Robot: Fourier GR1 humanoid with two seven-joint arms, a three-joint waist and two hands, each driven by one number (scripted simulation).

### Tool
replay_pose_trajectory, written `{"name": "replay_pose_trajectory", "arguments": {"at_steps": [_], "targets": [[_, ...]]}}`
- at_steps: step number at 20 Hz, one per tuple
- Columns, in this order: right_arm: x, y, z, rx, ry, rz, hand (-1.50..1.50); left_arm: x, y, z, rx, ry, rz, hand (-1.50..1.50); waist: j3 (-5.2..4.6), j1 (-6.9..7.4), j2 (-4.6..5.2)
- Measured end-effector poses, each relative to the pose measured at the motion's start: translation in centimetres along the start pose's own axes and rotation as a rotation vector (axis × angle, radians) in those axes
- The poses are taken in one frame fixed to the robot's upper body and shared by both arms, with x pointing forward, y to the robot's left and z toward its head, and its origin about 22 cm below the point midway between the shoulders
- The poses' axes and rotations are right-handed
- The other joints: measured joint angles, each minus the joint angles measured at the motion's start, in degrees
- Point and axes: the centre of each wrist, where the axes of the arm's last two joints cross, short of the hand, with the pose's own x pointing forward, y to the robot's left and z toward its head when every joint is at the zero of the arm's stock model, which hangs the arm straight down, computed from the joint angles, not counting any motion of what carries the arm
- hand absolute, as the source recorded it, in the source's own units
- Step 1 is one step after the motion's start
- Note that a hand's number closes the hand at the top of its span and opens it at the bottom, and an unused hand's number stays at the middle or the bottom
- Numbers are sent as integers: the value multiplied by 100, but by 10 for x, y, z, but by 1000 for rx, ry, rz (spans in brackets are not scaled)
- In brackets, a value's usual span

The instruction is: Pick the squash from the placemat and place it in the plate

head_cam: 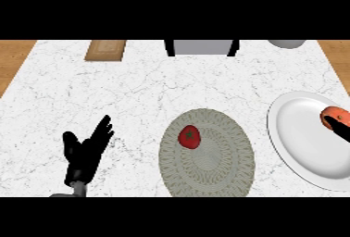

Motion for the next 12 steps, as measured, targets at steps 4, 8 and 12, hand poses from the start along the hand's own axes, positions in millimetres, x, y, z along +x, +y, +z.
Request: {"name": "replay_pose_trajectory", "arguments": {"at_steps": [4,8,12], "targets": [[-14,-30,1,22,22,-99,-150,-2,6,1,17,3,5,0,-11,-47,-17],[-27,-61,11,95,23,-176,-150,-1,6,4,21,1,3,0,-16,-78,-28],[-39,-95,35,183,19,-201,-150,-2,7,8,22,5,9,0,-20,-92,-32]]}}
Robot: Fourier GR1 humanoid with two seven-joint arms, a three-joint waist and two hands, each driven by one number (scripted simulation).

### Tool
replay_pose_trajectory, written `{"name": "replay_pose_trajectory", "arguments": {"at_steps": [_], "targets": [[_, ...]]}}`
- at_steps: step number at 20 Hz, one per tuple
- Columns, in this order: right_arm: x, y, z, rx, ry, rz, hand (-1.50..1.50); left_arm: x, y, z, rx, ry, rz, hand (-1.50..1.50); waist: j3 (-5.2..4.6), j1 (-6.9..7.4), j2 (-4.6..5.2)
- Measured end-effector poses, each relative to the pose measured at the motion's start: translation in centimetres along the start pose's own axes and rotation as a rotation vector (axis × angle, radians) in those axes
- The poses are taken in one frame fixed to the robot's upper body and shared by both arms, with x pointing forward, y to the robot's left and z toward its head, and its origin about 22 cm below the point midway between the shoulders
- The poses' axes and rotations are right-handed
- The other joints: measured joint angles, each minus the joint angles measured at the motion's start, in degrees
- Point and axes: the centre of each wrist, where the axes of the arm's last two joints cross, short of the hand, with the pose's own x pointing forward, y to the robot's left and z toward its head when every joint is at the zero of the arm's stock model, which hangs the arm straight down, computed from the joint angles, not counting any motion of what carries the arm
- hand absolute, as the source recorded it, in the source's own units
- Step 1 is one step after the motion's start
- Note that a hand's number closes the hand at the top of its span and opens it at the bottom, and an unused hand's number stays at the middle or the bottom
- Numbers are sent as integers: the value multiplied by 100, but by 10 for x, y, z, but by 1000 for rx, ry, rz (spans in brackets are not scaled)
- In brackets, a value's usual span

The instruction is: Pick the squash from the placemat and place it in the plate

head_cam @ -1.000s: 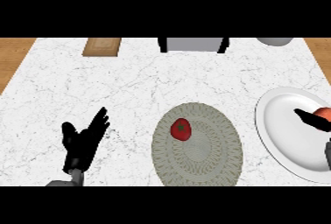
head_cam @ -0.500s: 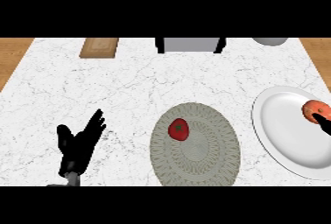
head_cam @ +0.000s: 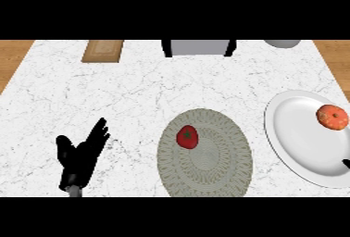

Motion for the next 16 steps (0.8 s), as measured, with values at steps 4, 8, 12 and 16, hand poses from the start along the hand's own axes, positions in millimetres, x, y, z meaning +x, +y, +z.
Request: {"name": "replay_pose_trajectory", "arguments": {"at_steps": [4,8,12,16], "targets": [[-3,-30,34,55,-5,15,-150,5,-3,-4,-8,8,-2,0,-2,-1,6],[-5,-48,67,87,-3,56,-150,10,-4,-9,-3,7,1,0,-2,12,12],[0,-58,95,105,9,97,-150,-1,-3,-2,-7,-6,-1,0,0,30,12],[-6,-69,113,112,22,117,-150,-2,-2,-1,-9,-3,-5,0,2,40,12]]}}
